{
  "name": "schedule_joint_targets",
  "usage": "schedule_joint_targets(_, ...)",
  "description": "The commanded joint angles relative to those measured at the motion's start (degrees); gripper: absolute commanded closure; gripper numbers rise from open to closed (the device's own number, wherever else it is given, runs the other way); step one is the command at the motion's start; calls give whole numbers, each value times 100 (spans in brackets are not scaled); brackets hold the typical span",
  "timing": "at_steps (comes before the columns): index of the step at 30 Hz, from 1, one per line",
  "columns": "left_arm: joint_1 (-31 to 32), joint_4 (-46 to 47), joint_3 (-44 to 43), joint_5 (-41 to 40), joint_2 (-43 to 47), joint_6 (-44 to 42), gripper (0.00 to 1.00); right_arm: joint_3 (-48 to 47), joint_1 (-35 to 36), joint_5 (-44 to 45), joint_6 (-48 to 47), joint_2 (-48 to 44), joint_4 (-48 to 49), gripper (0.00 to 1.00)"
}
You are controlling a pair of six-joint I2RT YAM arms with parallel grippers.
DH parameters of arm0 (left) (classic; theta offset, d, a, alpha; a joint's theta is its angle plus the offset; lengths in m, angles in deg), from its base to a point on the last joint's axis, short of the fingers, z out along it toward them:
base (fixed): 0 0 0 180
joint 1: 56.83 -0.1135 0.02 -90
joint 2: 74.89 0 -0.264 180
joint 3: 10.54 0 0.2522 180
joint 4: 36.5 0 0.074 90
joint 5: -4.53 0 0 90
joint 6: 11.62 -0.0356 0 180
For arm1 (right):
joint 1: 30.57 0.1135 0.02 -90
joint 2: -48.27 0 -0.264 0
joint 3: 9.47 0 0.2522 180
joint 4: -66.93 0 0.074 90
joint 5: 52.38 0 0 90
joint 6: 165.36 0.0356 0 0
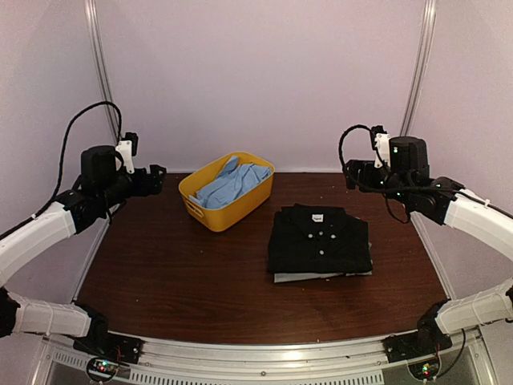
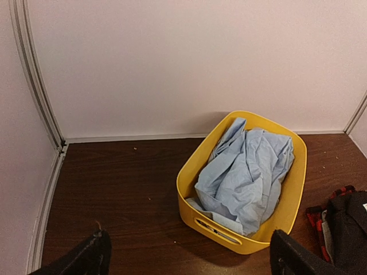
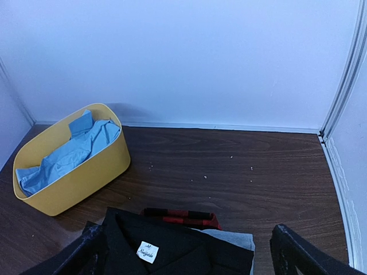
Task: Fold and stack the long sleeve shirts
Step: Move the square-folded shirt to the corner of the board.
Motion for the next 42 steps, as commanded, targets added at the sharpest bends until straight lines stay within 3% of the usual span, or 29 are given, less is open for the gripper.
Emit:
schedule_joint_targets(1,8,169,-61,-19,-19,14,2,34,-9,-26,35,8,47,0)
schedule_joint_targets(17,8,109,-76,11,-85,104,2,-432,202,-294,-19,328,-599,0)
schedule_joint_targets(25,8,22,-170,48,-233,155,2,-1780,1334,373,203,2529,-1305,0)
schedule_joint_targets(32,14,-87,-248,81,-327,149,2,-2919,2048,291,516,4222,-1807,0)
schedule_joint_targets(38,13,-84,-266,165,-432,204,2,-3411,2150,581,1002,5254,-2584,0)
schedule_joint_targets(42,13,-98,-279,224,-432,199,2,-2969,1953,1112,1170,5183,-2936,1)
